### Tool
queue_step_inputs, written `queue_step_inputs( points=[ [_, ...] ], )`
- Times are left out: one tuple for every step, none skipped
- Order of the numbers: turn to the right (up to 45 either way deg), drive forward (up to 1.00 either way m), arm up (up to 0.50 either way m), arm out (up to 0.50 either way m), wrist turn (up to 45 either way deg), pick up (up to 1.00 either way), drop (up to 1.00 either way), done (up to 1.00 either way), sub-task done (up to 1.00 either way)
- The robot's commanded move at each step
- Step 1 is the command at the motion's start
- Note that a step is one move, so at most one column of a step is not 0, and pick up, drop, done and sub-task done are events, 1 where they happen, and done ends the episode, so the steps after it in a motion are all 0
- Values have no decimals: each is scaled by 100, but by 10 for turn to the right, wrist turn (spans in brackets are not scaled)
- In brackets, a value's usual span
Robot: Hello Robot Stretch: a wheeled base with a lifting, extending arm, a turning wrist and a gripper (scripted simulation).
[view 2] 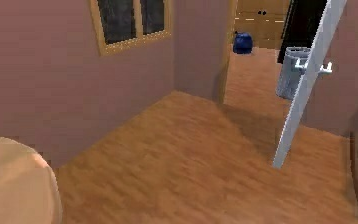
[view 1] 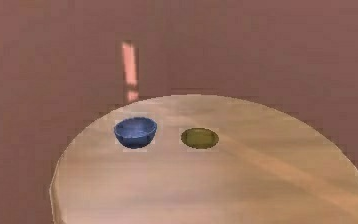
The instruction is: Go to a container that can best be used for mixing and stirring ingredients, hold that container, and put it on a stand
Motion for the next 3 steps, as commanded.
queue_step_inputs(
  points=[
    [-450,0,0,0,0,0,0,0,0],
    [-450,0,0,0,0,0,0,0,0],
    [-120,0,0,0,0,0,0,0,0]
  ],
)
